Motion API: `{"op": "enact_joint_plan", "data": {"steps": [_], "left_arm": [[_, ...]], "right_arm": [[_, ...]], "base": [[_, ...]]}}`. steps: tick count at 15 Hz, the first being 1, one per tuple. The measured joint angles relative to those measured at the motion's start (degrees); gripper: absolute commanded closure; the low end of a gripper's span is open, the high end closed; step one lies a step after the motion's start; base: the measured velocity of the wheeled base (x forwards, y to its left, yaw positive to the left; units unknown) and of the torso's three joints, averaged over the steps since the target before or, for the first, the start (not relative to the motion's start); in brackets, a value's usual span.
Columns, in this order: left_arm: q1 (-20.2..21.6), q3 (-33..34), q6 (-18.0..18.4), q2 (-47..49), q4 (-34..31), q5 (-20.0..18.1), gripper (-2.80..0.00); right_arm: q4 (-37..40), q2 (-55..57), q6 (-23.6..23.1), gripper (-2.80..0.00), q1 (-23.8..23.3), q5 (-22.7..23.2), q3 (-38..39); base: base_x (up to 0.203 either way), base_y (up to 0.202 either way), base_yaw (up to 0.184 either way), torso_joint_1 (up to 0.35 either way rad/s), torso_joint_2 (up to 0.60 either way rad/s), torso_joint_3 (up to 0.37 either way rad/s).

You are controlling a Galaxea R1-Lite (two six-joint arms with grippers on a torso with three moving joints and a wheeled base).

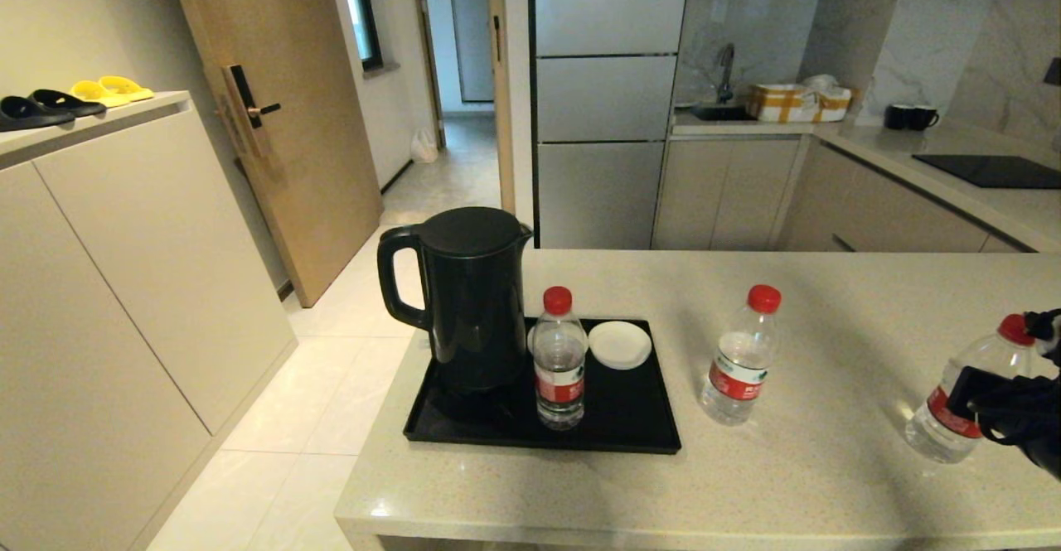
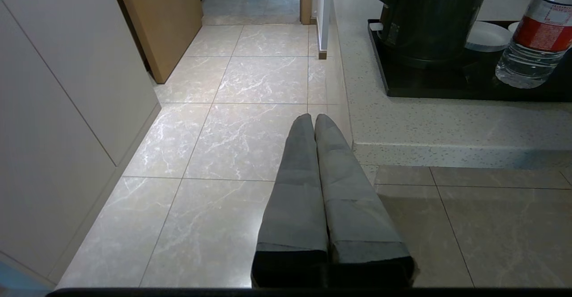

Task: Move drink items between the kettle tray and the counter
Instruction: Place it on the right

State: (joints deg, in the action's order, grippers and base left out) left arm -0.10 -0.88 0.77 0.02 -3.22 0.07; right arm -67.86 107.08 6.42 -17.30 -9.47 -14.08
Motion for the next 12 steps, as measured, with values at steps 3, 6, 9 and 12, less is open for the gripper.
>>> {"op": "enact_joint_plan", "data": {"steps": [3, 6, 9, 12], "left_arm": [[0.00, 0.00, 0.00, 0.00, 0.00, 0.00, 0.00], [0.02, 0.00, 0.02, 0.00, 0.00, -0.02, 0.00], [0.00, 0.00, 0.02, 0.00, -0.02, 0.00, 0.00], [0.00, 0.00, 0.00, 0.00, 0.00, 0.00, 0.00]], "right_arm": [[0.63, -0.02, -0.91, -2.80, -0.09, -0.04, 1.05], [1.84, -1.41, -1.66, -2.80, 0.18, 0.08, 1.27], [5.36, -5.11, -2.37, -2.80, 0.27, 1.90, 1.88], [14.55, -13.68, -2.90, -2.80, 0.38, 5.46, 1.18]], "base": [[0.000, 0.000, 0.000, 0.000, 0.00, 0.000], [0.000, 0.000, 0.000, 0.000, 0.00, 0.000], [0.000, 0.000, 0.000, 0.000, 0.00, 0.000], [0.000, 0.000, 0.000, 0.000, 0.00, 0.000]]}}
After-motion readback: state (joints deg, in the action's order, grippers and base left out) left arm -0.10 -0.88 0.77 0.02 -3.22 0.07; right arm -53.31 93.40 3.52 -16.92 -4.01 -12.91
